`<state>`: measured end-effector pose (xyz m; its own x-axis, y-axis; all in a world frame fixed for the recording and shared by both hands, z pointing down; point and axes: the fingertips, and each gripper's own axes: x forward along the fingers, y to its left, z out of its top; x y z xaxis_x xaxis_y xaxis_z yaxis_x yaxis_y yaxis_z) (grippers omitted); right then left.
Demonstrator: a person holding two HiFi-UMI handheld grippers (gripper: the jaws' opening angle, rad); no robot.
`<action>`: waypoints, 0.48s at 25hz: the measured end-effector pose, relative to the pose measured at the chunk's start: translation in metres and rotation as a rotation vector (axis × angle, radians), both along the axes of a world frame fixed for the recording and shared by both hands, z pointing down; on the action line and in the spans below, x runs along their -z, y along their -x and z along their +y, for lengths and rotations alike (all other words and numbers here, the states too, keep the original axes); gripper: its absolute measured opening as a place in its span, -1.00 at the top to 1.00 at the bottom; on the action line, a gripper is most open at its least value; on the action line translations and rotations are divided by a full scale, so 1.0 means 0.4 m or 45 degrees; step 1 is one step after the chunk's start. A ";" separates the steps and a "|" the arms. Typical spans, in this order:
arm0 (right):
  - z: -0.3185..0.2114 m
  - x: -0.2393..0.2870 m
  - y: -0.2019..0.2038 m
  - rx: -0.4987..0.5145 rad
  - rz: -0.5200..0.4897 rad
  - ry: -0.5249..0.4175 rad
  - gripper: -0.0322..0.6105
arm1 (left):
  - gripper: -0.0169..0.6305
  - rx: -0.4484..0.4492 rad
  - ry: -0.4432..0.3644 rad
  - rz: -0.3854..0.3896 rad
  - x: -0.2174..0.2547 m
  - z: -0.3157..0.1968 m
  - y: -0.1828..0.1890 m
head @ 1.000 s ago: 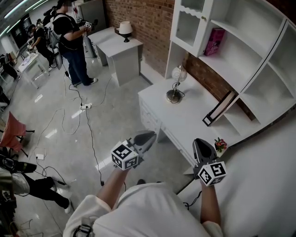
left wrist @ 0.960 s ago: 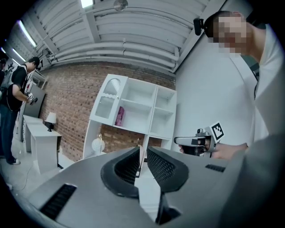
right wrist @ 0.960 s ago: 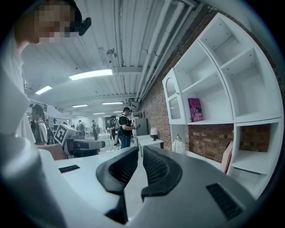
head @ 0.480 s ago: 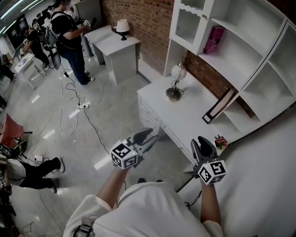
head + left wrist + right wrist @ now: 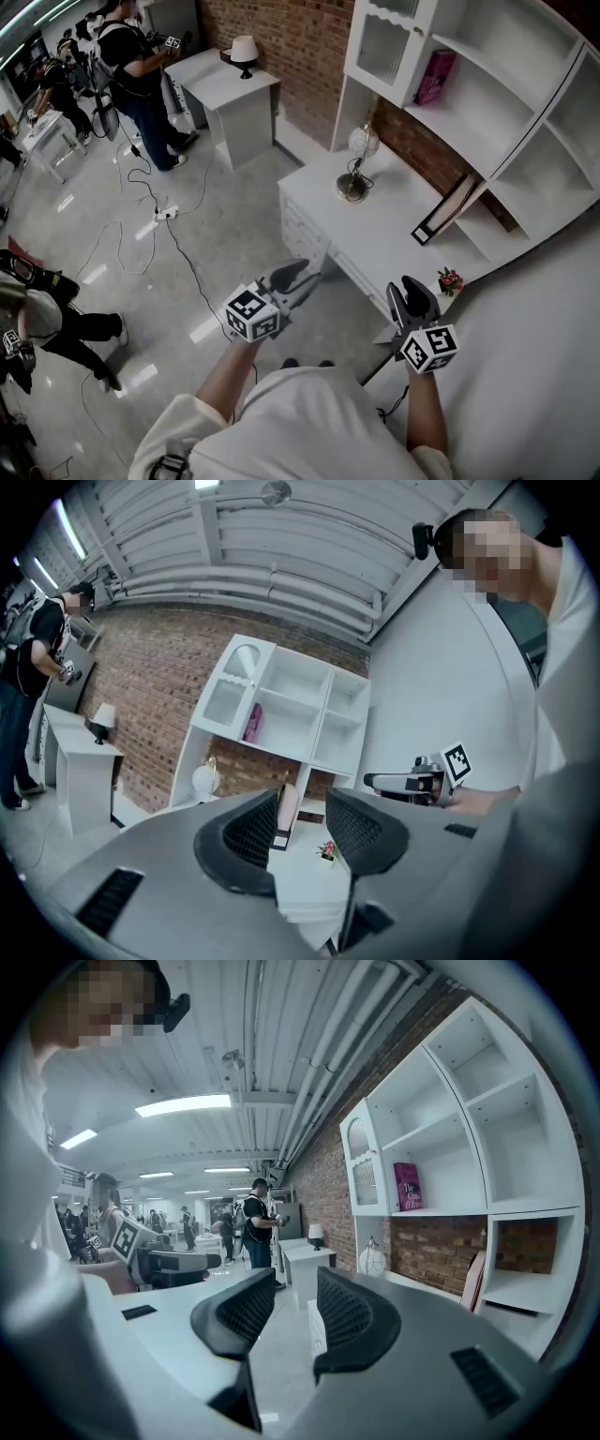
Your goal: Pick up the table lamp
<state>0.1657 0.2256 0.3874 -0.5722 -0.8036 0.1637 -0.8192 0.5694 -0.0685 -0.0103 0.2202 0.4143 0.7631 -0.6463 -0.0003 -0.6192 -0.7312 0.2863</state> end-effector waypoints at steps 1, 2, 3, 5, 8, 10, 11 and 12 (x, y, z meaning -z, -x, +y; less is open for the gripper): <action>0.003 -0.002 0.006 -0.004 0.002 0.001 0.42 | 0.39 -0.003 0.001 -0.001 -0.004 0.001 0.006; 0.005 -0.004 0.012 -0.007 0.003 0.001 0.42 | 0.39 -0.007 0.003 -0.001 -0.007 0.003 0.012; 0.008 -0.005 0.019 -0.011 0.005 0.001 0.42 | 0.39 -0.010 0.004 -0.002 -0.010 0.005 0.019; 0.016 -0.005 0.032 -0.014 0.012 0.000 0.42 | 0.39 -0.016 0.008 -0.002 -0.014 0.011 0.031; 0.025 -0.002 0.047 -0.016 0.023 -0.007 0.42 | 0.39 -0.018 0.012 0.001 -0.021 0.023 0.048; 0.027 -0.001 0.054 -0.019 0.022 -0.009 0.42 | 0.39 -0.015 0.017 0.002 -0.026 0.028 0.060; 0.028 -0.002 0.058 -0.021 0.020 -0.008 0.42 | 0.39 -0.013 0.019 0.003 -0.029 0.028 0.066; 0.027 -0.003 0.061 -0.021 0.019 -0.007 0.42 | 0.39 -0.010 0.020 0.003 -0.030 0.026 0.071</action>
<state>0.1413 0.2362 0.3884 -0.5565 -0.8138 0.1677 -0.8294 0.5562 -0.0531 -0.0386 0.2308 0.4264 0.7680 -0.6404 0.0079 -0.6129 -0.7313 0.2993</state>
